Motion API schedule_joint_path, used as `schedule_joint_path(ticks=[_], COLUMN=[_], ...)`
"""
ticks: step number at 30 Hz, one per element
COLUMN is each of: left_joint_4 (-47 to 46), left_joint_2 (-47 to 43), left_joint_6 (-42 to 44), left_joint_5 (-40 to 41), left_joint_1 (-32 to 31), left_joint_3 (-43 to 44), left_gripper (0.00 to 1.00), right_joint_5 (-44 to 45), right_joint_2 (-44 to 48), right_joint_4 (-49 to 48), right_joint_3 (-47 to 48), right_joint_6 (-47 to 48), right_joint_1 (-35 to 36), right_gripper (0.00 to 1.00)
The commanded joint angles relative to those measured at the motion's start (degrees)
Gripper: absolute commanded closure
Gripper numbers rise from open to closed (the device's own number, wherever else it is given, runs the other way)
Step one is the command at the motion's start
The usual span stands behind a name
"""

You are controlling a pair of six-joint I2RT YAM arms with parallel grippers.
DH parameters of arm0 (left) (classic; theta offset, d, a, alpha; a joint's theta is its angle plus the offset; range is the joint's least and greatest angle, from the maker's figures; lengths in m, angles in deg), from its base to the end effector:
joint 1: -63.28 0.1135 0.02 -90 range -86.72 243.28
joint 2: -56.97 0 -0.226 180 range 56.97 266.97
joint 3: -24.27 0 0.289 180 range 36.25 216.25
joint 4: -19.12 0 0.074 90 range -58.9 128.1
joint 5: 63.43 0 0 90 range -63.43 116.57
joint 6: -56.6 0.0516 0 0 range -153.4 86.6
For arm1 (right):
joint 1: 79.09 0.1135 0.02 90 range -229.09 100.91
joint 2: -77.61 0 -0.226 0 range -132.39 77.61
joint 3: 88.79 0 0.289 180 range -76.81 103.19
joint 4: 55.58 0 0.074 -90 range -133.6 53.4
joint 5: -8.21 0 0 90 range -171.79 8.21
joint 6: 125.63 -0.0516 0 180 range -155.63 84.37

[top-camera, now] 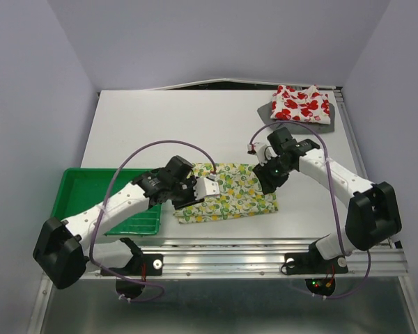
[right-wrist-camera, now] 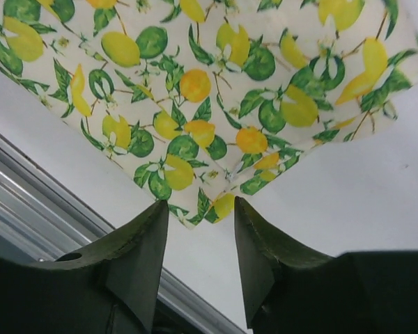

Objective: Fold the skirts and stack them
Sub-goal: Fold the skirt

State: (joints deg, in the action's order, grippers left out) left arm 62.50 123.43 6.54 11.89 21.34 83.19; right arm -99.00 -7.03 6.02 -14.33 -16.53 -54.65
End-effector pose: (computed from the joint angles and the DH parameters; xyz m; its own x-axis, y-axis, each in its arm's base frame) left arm 0.2102 -0.2065 0.1866 0.0486 0.7912 -0.6096 0.9575 0.1368 0.2539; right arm 0.2867 0.1471 0.1703 -0.6603 -0.6434 -0.3874 -0.7360 0.6570 0.1633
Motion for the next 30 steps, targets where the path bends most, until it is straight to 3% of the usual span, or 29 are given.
schedule_joint_path(ticks=[1,7,10,20,30], left_joint_4=[-6.9,-14.8,-19.0,-23.4,-23.2], left_joint_2=[-0.1,7.9,13.0,30.2,35.1], left_joint_6=[-1.3,-5.0,-5.2,-6.9,-6.5], left_joint_5=[7.0,13.5,15.7,12.0,5.5], left_joint_1=[-6.7,-19.4,-23.1,-27.5,-28.3], left_joint_3=[0.0,3.0,6.0,18.4,21.4], left_gripper=[0.56,0.58,0.58,0.60,0.59], right_joint_5=[2.4,-2.6,-4.8,-11.8,-12.8], right_joint_2=[1.4,-3.1,-7.0,-21.1,-24.9], right_joint_4=[3.2,5.9,7.9,9.2,7.1], right_joint_3=[-0.2,4.2,6.4,7.1,5.2], right_joint_6=[-6.0,-9.2,-9.9,-8.8,-9.5], right_joint_1=[-1.1,-15.9,-21.0,-21.0,-21.0], right_gripper=[0.50,0.50,0.58,0.64,0.67])
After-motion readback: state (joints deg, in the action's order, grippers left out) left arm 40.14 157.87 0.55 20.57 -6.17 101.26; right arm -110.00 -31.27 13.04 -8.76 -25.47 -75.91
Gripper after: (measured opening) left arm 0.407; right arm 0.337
